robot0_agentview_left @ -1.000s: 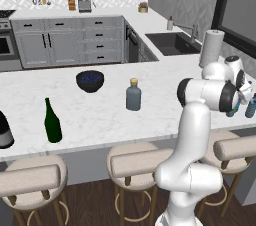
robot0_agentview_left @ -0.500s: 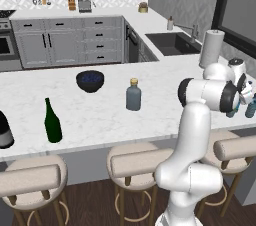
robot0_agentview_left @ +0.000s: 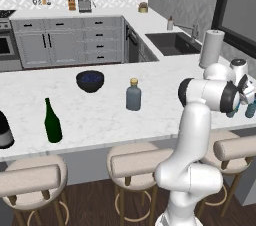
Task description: Move the plastic bottles in the middle to the plastics group, and the glass bottles in the middle to the glass group.
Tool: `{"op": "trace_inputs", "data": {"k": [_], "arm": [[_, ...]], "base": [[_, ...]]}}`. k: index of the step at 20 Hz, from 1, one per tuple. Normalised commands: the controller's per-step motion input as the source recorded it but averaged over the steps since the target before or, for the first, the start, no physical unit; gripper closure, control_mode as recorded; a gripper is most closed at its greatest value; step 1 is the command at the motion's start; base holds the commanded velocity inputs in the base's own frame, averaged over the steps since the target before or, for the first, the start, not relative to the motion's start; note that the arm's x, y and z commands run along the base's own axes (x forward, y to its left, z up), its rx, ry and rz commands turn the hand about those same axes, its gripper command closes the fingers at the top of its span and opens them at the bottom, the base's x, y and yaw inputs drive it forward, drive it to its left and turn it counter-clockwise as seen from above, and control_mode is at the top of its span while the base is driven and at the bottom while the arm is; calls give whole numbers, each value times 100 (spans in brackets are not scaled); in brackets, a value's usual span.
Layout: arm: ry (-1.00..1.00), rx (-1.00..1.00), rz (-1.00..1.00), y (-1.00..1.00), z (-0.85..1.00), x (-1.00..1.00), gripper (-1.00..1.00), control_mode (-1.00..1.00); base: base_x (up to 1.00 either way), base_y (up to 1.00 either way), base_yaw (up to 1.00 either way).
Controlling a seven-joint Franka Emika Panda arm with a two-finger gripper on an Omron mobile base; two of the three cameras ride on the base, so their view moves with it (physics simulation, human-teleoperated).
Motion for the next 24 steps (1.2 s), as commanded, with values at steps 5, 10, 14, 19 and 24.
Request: {"op": "trace_inputs", "data": {"k": [5, 10, 14, 19, 24], "arm": [[0, 0, 7, 0, -1, -1, -100, -100], [0, 0, 9, 0, 12, -9, -100, -100], [0, 0, 8, 12, 19, -6, -100, -100], [0, -1, 13, 27, 39, -13, -100, -100], [0, -3, 40, 54, 35, -46, -100, -100]], "base": [[0, 0, 0], [0, 0, 0], [0, 0, 0], [0, 0, 0], [0, 0, 0]]}}
